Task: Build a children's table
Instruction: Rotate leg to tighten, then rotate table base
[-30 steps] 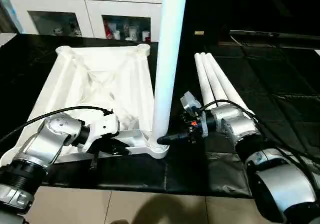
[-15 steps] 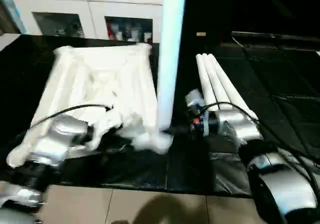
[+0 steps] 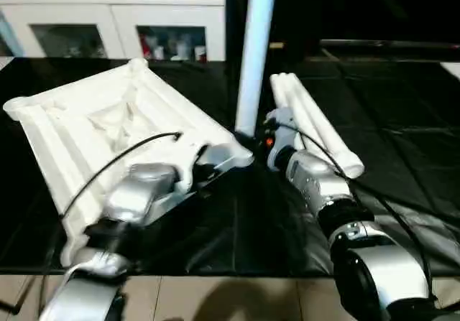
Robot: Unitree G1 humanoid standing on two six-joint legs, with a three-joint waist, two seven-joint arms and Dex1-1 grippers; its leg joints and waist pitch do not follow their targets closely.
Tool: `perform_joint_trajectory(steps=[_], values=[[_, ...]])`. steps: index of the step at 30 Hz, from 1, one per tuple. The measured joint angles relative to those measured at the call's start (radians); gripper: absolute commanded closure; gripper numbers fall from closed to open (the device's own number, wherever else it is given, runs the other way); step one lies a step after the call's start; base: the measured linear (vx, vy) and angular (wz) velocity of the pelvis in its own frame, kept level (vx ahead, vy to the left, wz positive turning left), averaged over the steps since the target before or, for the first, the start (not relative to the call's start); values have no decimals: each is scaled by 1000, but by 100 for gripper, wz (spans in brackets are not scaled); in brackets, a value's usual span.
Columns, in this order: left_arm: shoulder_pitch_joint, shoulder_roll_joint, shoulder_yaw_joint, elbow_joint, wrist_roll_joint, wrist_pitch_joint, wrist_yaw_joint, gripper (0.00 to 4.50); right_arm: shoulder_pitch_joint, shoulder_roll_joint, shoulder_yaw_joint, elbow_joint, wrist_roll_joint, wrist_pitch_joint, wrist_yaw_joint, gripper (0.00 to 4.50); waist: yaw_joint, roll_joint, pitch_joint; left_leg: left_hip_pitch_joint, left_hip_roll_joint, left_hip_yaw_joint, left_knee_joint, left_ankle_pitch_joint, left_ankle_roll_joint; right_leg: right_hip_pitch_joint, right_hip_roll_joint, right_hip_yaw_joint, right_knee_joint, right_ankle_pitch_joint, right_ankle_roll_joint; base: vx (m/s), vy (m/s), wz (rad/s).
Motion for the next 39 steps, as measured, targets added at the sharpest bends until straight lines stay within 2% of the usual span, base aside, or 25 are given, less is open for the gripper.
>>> perform_joint_trajectory(steps=[2,3,4,5,7,11,12,18,19,21,22,23,26,27,29,31,34,36,39], values=[[0,4,-12,0,8,-15,0,450,0,0,0,0,-9,-7,0,254,0,2,0,-2,0,0,0,0,1,0,0,0,-1,0,0,0,0,0],[1,10,-16,0,13,-20,0,450,1,0,0,-1,-13,-8,0,219,0,3,0,-2,0,0,1,0,1,0,0,0,-1,0,0,0,0,0],[1,15,-19,0,16,-24,0,450,2,0,0,-2,-15,-10,-1,219,0,3,0,-2,0,0,1,-1,0,0,0,-1,-1,0,0,0,0,0],[2,19,-25,0,19,-33,-1,450,6,0,0,-5,-23,-12,-3,184,0,5,1,-2,0,-1,1,-1,0,0,0,-1,-1,1,-1,0,0,0],[4,27,-33,0,28,-51,-2,450,12,3,11,-13,-27,-21,-3,179,-3,7,2,-1,0,-1,1,-1,-1,0,0,-1,0,1,-1,0,0,0],[7,56,-27,5,58,-89,40,450,68,42,73,-24,-41,-22,39,145,-28,12,5,-3,1,-2,2,-1,-2,-2,2,-2,-1,3,-2,0,0,0],[5,57,-24,5,58,-95,45,450,81,50,79,-24,-41,-18,53,135,-30,13,6,-5,1,-2,2,-1,-2,-3,2,-2,-1,3,-2,0,0,0],[-11,51,-32,25,67,-121,53,450,92,36,64,-65,-19,32,94,89,-21,15,7,-10,1,-3,7,1,5,-10,1,-2,-1,3,-2,0,0,0],[-14,49,-32,34,70,-129,58,450,97,27,69,-82,-26,30,87,71,-18,15,7,-10,1,-3,7,1,4,-10,1,-2,-1,3,-2,0,0,0],[-18,47,-32,50,75,-145,70,450,120,-2,85,-117,-42,-12,85,63,-15,15,7,-10,0,-3,7,0,3,-10,1,-2,-1,3,-2,0,0,0],[-19,47,-30,53,74,-146,74,406,130,-15,87,-122,-45,-30,95,53,-15,15,7,-9,0,-3,7,0,2,-10,1,-2,0,3,-2,0,0,0],[-19,48,-28,54,74,-146,76,395,137,-21,87,-124,-45,-41,108,46,-15,15,7,-9,0,-3,7,-1,2,-10,1,-2,0,3,-2,0,0,0],[-19,34,30,19,22,-177,78,389,176,-44,86,-161,-30,-47,150,20,-10,15,7,-9,1,-3,7,-1,2,-10,1,-2,1,3,-2,0,0,0],[-21,33,41,4,11,-184,80,368,176,-44,85,-162,-27,-44,155,12,-9,15,7,-10,1,-2,7,0,2,-10,1,-2,2,3,-2,0,0,0],[-21,32,57,-12,1,-207,99,354,179,-38,75,-184,-14,-36,164,1,-7,15,7,-9,1,-2,7,-1,1,-9,1,-2,3,3,-2,0,0,0],[-21,30,71,-12,-6,-219,115,354,180,-27,68,-204,-11,-27,157,0,-4,15,7,-9,1,-2,7,-1,1,-8,1,-2,3,3,-2,0,0,0],[-20,25,159,-19,-72,-219,128,354,195,-24,91,-224,-24,-51,145,0,-2,14,7,-8,1,-2,8,-1,0,-7,1,-2,3,3,-2,0,0,0],[-19,41,205,-39,-99,-216,131,354,209,-26,115,-228,-40,-70,145,0,-2,14,7,-8,1,-2,8,-1,1,-7,1,-2,2,3,-2,0,0,0],[-4,87,231,-85,-101,-214,149,354,213,-4,110,-229,-38,-83,136,0,-5,14,7,-8,1,-2,8,-1,1,-8,1,-2,2,3,-2,0,0,0]])
